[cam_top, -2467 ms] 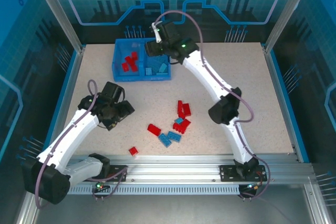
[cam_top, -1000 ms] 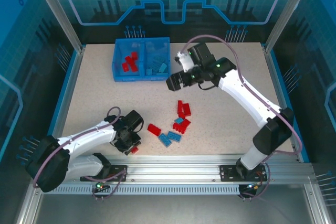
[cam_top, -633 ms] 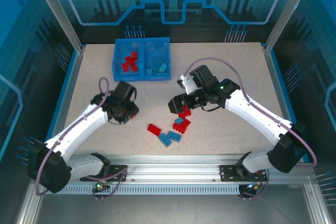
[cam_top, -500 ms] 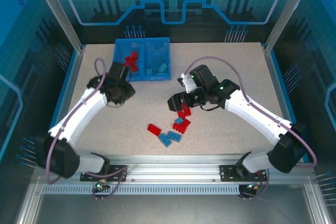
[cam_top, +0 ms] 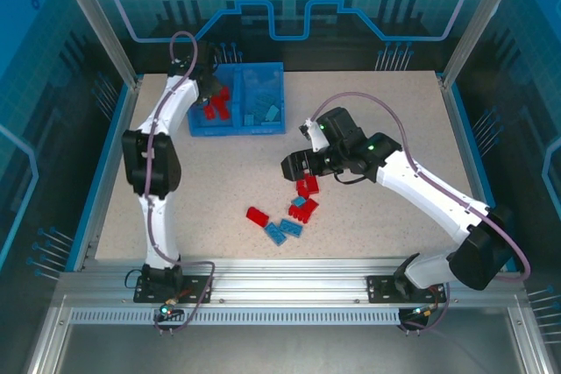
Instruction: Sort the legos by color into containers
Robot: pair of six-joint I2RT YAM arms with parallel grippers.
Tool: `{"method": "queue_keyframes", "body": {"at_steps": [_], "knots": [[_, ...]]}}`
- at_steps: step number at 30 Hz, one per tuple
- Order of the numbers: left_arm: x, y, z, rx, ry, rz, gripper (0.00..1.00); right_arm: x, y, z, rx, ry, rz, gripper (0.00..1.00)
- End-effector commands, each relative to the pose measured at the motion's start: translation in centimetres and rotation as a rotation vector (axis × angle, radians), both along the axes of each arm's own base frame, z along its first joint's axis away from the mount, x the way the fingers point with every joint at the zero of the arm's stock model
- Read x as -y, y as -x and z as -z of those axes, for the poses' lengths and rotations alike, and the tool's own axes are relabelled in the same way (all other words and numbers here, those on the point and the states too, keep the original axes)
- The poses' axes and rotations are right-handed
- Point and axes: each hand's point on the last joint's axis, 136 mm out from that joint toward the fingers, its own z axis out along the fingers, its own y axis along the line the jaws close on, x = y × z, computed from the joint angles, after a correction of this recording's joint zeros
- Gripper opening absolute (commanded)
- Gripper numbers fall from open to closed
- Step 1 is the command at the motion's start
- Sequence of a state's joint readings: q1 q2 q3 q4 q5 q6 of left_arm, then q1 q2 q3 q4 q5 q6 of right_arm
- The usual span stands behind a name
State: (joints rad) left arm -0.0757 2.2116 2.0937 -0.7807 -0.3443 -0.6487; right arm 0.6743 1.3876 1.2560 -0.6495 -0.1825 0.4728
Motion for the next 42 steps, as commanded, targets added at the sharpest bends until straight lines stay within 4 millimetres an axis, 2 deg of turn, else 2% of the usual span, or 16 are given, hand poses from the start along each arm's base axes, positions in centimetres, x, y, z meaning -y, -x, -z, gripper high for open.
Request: {"method": "queue_keyframes", "body": {"at_steps": [1,4,8,11,16,19,23,25,27,29,31,34,37,39,42], "knots": [[-1.4,-2.5,0.2,0.013,-0.019,-0.016,0.40,0.4,0.6,-1.3,0.033,-0.014,0.020,0.90],[-1.9,-4.2,1.1,0.030,-0.015,-0.032,0.48,0.7,0.8,-1.4,0.037,-0.011,0.036,0.90],[-2.0,-5.4,0.5,0.059,-0.018,-0.014,0.56,0.8,1.0,-1.6,0.038,-0.011,0.040,0.90],[-1.7,-5.1,-0.8,0.073,-0.006,-0.002,0.56,1.0,0.8,-1.7,0.049,-0.006,0.054,0.90],[0.1,-2.7,-5.6,0.141,0.066,0.057,0.53,1.2,0.1,-0.8,0.046,0.029,0.079,0.90],[2.3,0.4,-10.5,0.243,0.106,0.140,0.53,2.1,-0.4,0.7,0.032,0.107,0.123,0.90],[6.0,6.3,-16.4,0.398,0.101,0.353,0.53,2.7,-0.6,2.6,0.016,0.189,0.145,0.88],[8.0,9.5,-18.7,0.469,0.069,0.502,0.53,2.5,-0.2,3.9,0.003,0.215,0.122,0.85],[10.2,13.1,-19.6,0.517,0.047,0.674,0.55,2.2,0.5,5.4,-0.024,0.251,0.086,0.83],[11.9,16.4,-19.7,0.551,0.016,0.826,0.55,1.9,1.4,6.9,-0.057,0.301,0.055,0.81],[13.2,19.7,-18.9,0.558,-0.030,0.972,0.57,1.3,2.4,8.2,-0.088,0.342,0.017,0.78],[15.1,24.9,-16.5,0.539,-0.151,1.225,0.65,-0.5,4.0,9.9,-0.094,0.391,-0.062,0.75],[15.9,29.1,-13.4,0.521,-0.256,1.431,0.76,-1.9,4.7,11.2,-0.111,0.443,-0.102,0.72],[16.2,32.0,-11.7,0.540,-0.309,1.573,0.87,-3.4,5.2,11.5,-0.103,0.454,-0.163,0.71],[15.7,34.9,-10.1,0.578,-0.397,1.661,0.94,-6.1,6.2,11.9,-0.078,0.452,-0.283,0.71]]}}
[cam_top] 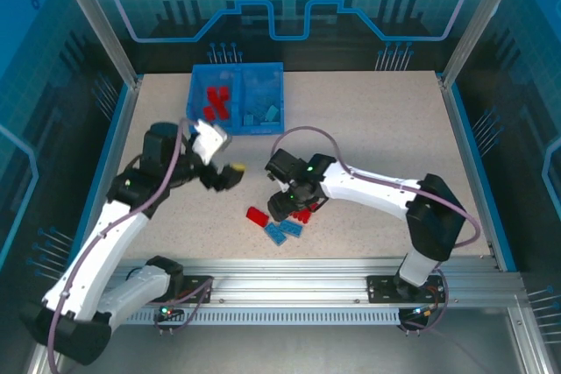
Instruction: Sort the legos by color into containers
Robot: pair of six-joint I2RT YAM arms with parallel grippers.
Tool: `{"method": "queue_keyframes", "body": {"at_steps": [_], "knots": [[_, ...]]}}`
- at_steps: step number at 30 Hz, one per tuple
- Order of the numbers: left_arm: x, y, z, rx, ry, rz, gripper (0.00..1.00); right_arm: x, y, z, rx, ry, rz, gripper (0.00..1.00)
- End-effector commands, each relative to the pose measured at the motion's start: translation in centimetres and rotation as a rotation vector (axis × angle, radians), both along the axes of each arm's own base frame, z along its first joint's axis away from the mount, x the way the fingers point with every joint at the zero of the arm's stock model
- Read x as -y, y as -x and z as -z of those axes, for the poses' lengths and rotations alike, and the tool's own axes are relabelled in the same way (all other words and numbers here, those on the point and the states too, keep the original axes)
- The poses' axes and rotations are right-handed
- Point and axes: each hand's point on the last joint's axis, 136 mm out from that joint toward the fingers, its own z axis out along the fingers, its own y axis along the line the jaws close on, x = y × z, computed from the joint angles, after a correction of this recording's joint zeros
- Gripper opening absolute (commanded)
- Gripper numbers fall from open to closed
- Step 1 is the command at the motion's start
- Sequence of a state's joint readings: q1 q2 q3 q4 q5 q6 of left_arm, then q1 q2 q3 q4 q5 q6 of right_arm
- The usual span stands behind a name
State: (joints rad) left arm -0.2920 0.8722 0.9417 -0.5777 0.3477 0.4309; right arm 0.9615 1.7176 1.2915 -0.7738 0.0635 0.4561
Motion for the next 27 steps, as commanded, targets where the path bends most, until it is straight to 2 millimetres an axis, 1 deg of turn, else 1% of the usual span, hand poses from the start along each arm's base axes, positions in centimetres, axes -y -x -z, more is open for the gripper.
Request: {"method": "queue_keyframes", "body": {"at_steps": [1,2,4,8,10,15,18,20,23,25,27], "knots": [[0.3,4.5,1.2,0.168,-0.129,0.241,0.96,-3.0,0.9,-0.4,0.007,-0.015,-0.136,0.71],[0.0,5.5,1.8,0.195,-0.161,0.270,0.98,-3.7,1.1,0.1,-0.010,-0.015,-0.159,0.71],[-0.6,6.9,3.1,0.213,-0.217,0.301,0.99,-4.9,1.3,1.1,-0.044,-0.023,-0.183,0.70],[-1.5,9.6,5.0,0.147,-0.278,0.359,0.99,-6.6,1.3,2.9,-0.088,-0.033,-0.225,0.66],[-1.6,10.4,5.4,0.129,-0.280,0.374,0.99,-7.3,1.1,3.5,-0.096,-0.039,-0.240,0.62],[-1.3,10.4,5.6,0.193,-0.219,0.335,0.99,-7.8,0.8,5.4,-0.128,-0.029,-0.240,0.57],[-1.4,10.3,6.0,0.177,-0.208,0.321,0.99,-7.9,0.9,5.9,-0.145,-0.037,-0.237,0.50],[-1.4,10.2,6.1,0.181,-0.212,0.314,0.99,-8.0,1.0,5.8,-0.146,-0.048,-0.236,0.44],[-1.7,9.2,5.6,0.220,-0.211,0.270,0.99,-7.9,0.6,5.5,-0.138,-0.055,-0.225,0.33],[-1.9,8.3,4.8,0.265,-0.193,0.217,0.99,-8.0,0.3,4.9,-0.128,-0.070,-0.214,0.25],[-2.5,7.0,3.5,0.317,-0.158,0.126,0.99,-8.1,-0.2,3.9,-0.104,-0.097,-0.199,0.19]]}}
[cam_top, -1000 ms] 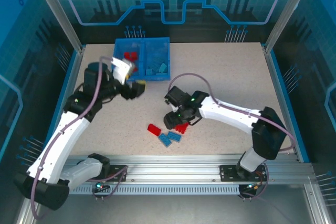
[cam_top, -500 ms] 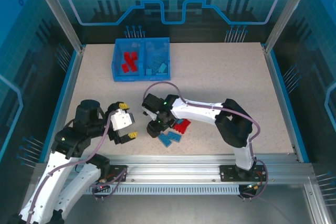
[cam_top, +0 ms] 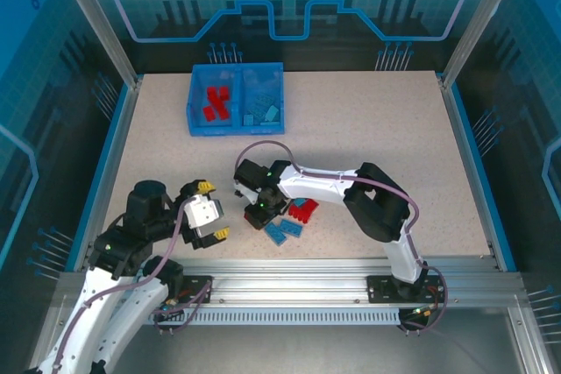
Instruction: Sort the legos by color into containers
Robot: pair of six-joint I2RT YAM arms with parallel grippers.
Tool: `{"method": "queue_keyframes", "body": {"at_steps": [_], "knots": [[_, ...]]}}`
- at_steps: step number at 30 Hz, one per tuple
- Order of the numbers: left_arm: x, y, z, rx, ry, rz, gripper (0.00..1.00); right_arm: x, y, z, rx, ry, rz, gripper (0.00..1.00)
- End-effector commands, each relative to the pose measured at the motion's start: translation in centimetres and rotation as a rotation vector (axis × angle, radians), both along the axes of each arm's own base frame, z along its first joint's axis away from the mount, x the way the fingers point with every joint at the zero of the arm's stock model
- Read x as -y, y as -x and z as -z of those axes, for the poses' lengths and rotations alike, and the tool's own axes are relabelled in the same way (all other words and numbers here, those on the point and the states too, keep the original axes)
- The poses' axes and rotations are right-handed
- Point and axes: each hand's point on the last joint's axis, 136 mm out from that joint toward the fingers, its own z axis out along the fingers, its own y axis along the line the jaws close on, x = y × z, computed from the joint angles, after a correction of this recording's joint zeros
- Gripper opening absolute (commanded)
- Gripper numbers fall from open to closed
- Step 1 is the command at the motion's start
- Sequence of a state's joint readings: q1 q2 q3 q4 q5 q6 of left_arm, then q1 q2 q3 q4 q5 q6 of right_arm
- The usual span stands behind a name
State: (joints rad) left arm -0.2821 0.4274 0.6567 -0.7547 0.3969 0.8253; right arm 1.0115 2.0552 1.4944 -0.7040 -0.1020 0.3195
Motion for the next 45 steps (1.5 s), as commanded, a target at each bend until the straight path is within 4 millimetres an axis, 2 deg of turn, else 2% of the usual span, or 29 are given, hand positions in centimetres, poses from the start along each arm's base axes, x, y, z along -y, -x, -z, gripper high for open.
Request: {"method": "queue_keyframes", "body": {"at_steps": [1,6,11,14,18,21,23,27,33,39,42,45], "knots": [[-0.9,-2.5,-2.8,0.114,0.101,-0.138,0.99,-0.7,-1.3,-2.9,0.030,-0.087,0.035,0.18],[-2.8,-5.2,-7.5,0.110,0.332,-0.371,0.99,-1.7,-4.4,-8.4,0.126,-0.217,0.088,0.16],[-4.8,-7.4,-12.0,0.055,0.578,-0.565,0.99,-2.9,-11.3,-14.8,0.293,-0.337,0.195,0.15],[-6.9,-8.7,-13.2,0.024,0.684,-0.716,0.99,-3.8,-16.1,-17.4,0.371,-0.378,0.274,0.15],[-11.0,-10.0,-11.5,-0.088,0.756,-1.054,0.99,-4.8,-21.7,-18.0,0.443,-0.370,0.358,0.15],[-12.6,-9.9,-9.5,-0.204,0.837,-1.243,0.99,-5.6,-25.5,-17.6,0.495,-0.361,0.402,0.15],[-12.9,-9.8,-8.3,-0.258,0.885,-1.308,0.99,-5.9,-27.4,-17.2,0.542,-0.361,0.429,0.16],[-12.4,-9.8,-6.9,-0.310,0.937,-1.308,0.99,-7.1,-30.4,-17.4,0.627,-0.446,0.456,0.18],[-11.4,-9.8,-5.6,-0.368,0.933,-1.269,0.99,-9.1,-32.9,-19.2,0.737,-0.589,0.457,0.24],[-10.8,-9.3,-4.2,-0.425,0.904,-1.262,0.99,-9.1,-34.6,-19.2,0.741,-0.665,0.523,0.36],[-10.8,-9.1,-3.8,-0.429,0.887,-1.262,0.99,-9.0,-35.0,-19.2,0.730,-0.691,0.538,0.51],[-10.8,-9.0,-3.5,-0.433,0.871,-1.266,0.99,-9.1,-34.8,-20.6,0.727,-0.721,0.532,0.58]]}}
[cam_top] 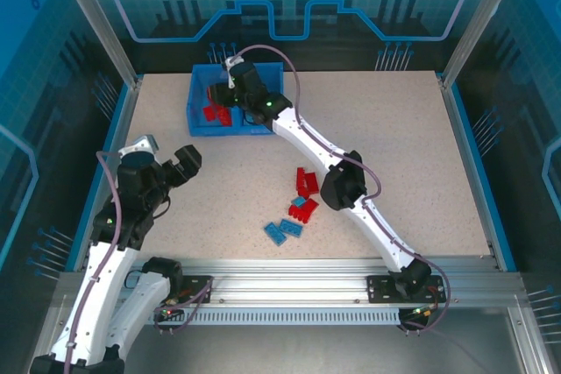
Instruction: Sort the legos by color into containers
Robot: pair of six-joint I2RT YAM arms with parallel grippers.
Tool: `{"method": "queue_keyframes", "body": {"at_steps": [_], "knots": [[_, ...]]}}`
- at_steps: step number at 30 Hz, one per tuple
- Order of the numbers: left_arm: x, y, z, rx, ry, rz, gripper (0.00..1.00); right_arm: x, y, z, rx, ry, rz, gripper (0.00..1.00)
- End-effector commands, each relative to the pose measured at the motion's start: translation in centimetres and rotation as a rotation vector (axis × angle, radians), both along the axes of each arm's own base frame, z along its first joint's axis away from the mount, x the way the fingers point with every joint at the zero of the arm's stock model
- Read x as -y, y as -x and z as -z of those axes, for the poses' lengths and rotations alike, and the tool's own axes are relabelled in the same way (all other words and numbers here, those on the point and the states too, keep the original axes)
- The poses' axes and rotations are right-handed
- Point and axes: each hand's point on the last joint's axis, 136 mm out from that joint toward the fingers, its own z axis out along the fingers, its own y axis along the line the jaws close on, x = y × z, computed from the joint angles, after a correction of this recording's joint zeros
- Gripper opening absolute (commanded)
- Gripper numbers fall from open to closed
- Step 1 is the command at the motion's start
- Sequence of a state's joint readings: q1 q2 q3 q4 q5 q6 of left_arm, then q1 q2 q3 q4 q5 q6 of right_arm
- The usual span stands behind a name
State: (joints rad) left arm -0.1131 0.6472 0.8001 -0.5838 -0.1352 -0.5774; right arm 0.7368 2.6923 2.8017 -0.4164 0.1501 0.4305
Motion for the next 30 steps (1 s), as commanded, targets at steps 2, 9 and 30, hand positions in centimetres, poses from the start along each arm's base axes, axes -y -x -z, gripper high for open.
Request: {"method": "queue_keyframes", "body": {"at_steps": [2,9,30], "knots": [[0.1,0.5,0.8,-0.029,-0.001,0.012,0.99,0.2,-0.4,-3.3,0.038,-0.083,-0.010,0.58],[2.0,-0.2,1.1,-0.061,0.054,0.101,0.99,4.0,5.7,-10.7,-0.043,-0.016,-0.136,0.68],[19.1,5.1,15.1,-0.656,-0.173,0.709,0.98,32.0,23.9,-4.8,-0.306,0.108,0.152,1.00]]}}
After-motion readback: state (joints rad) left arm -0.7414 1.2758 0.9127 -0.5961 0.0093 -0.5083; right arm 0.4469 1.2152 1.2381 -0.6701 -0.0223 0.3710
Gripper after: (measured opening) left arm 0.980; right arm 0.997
